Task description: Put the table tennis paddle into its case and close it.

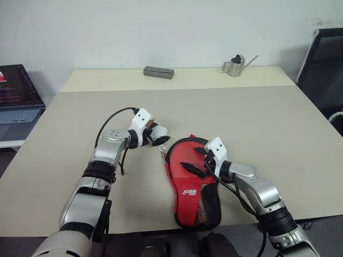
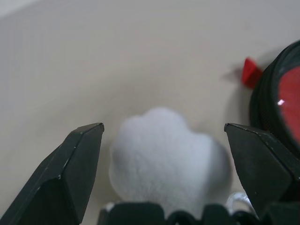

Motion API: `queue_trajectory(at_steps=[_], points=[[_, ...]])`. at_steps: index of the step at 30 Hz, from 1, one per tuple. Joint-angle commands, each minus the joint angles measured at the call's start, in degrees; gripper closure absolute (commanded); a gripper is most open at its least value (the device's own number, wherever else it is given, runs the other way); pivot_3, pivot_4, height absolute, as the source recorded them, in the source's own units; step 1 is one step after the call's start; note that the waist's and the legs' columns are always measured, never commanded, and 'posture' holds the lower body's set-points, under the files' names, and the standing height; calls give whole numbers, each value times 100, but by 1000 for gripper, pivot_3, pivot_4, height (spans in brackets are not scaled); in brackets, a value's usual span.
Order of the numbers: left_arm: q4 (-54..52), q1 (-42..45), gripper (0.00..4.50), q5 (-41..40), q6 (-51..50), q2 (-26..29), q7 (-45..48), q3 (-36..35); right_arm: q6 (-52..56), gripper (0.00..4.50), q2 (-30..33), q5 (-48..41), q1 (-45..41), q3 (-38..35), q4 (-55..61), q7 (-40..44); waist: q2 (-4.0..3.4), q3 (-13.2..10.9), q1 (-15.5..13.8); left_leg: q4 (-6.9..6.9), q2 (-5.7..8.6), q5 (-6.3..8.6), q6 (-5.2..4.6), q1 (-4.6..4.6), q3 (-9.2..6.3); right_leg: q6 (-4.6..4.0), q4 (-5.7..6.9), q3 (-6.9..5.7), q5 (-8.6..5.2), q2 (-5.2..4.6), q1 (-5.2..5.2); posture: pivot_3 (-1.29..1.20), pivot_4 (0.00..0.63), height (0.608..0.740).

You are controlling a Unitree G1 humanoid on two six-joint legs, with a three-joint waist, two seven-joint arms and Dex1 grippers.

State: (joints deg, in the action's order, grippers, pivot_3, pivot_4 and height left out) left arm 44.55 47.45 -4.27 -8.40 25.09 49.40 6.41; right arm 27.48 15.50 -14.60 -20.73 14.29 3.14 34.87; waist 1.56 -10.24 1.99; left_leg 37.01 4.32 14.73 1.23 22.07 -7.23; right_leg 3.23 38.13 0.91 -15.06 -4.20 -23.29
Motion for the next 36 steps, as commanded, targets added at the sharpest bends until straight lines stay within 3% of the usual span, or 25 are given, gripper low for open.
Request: queue_trajectory(at_steps=[1,16,26,29,36], points=[[183,129,0,96,80,-4,42,-24,-23,17,-61,27,-12,-175,218,-154,0,0,-2,1,0,0,0,0,0,0,0,0,0,0,0,0,150,740],[-98,-292,0,122,-68,-32,369,25,-425,17,131,247,415,26,771,32,2,4,-4,0,0,0,-1,-2,0,0,2,1,0,0,2,0,150,740],[-599,-627,3450,21,-380,-10,443,-19,-310,0,110,421,545,87,844,-83,3,7,-3,3,-1,6,-10,-19,0,0,26,3,0,1,9,0,150,740],[-721,-679,4288,0,-441,-41,448,-15,-248,0,16,353,487,7,812,-152,3,7,-3,4,-1,3,-5,-27,-1,0,45,4,0,1,7,0,150,740],[-1466,-1000,4373,-147,-802,89,477,-130,-338,0,-256,384,341,14,628,-188,3,7,3,5,-2,-1,1,-32,-1,0,62,5,-1,1,5,0,150,740]])
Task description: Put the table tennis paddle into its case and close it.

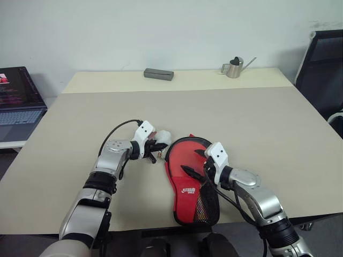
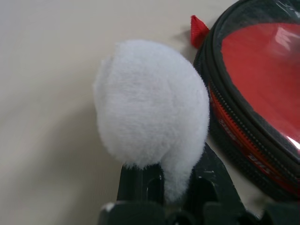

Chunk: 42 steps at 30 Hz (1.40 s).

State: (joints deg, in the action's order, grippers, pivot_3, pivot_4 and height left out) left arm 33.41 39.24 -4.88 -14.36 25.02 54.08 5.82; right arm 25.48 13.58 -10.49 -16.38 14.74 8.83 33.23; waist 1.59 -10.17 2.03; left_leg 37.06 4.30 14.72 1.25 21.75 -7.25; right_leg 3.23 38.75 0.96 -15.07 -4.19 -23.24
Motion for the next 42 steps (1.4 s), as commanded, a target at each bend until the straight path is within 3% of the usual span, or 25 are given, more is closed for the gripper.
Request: queue_trajectory(at_steps=[1,19,32,42], points=[[-507,-249,4373,-124,-286,127,2,-103,-232,0,-69,31,-112,-3,-24,-5,0,0,-3,0,0,0,0,0,0,0,0,1,0,0,0,0,150,740],[-1841,-682,4373,-580,-1169,764,20,-460,-982,0,3,467,-541,547,-1680,921,11,8,13,-2,-3,-4,7,-9,-5,-1,1,-2,0,2,5,0,150,740],[-462,401,4373,33,-216,513,140,234,-817,0,-334,691,-459,680,-1902,775,50,44,48,-7,-13,-12,20,-37,-7,-12,11,0,7,16,19,0,150,740],[281,857,4373,211,222,468,337,258,-1003,0,-512,712,-372,580,-2435,773,52,54,137,-16,-22,-11,20,-68,-5,-11,11,0,6,23,46,0,150,740]])
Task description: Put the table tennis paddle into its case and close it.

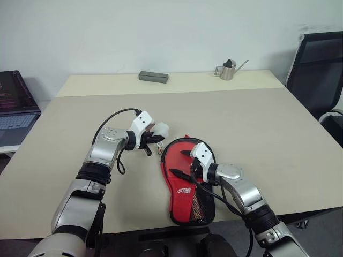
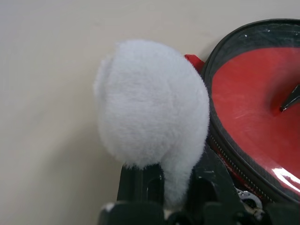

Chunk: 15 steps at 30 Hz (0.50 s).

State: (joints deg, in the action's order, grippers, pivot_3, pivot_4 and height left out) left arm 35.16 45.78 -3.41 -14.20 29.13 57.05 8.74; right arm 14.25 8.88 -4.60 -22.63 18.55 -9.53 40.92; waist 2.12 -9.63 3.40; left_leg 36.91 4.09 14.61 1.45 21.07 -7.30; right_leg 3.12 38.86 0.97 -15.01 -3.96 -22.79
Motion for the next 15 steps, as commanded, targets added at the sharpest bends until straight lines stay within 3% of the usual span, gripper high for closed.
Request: queue_trajectory(at_steps=[1,15], points=[[162,221,4373,84,247,58,43,-34,105,0,-49,132,254,199,-619,0,-1,0,-1,-5,-1,1,-1,-25,-1,9,-7,-2,-7,1,27,0,150,740],[2625,1524,4373,793,1793,-564,-756,-9,73,0,-218,288,306,310,-687,-115,17,12,3,-1,-20,1,1,-40,-10,29,-24,-12,-19,22,56,0,150,740]])
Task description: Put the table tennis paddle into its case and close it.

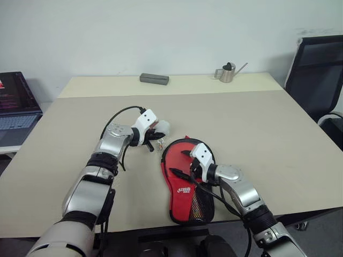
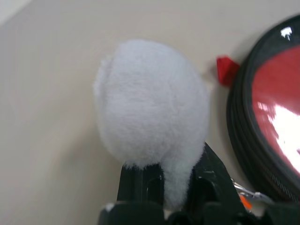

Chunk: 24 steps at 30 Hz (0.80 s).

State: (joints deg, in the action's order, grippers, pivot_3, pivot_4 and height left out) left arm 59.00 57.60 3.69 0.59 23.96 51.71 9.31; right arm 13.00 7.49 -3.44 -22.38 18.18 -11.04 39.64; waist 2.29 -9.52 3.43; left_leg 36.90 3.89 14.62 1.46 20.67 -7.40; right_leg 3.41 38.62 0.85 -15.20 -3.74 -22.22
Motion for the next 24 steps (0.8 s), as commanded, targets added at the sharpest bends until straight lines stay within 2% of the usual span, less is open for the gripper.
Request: queue_trajectory(at_steps=[1,8,24], points=[[385,436,4373,127,399,-99,-300,-62,197,0,-80,181,289,350,-536,18,0,0,-1,0,-6,0,0,0,0,0,0,-1,0,6,0,0,150,740],[1086,907,4373,389,770,-301,-792,-87,229,0,-80,205,381,411,-460,72,0,0,-6,-1,-58,9,16,1,1,0,-4,-5,0,54,-4,0,150,740],[1738,1445,4373,893,1013,-770,-2239,-60,435,0,-60,295,680,672,-33,156,0,-1,-13,-7,-60,20,31,3,-2,1,-13,-7,-1,60,-6,0,150,740]])
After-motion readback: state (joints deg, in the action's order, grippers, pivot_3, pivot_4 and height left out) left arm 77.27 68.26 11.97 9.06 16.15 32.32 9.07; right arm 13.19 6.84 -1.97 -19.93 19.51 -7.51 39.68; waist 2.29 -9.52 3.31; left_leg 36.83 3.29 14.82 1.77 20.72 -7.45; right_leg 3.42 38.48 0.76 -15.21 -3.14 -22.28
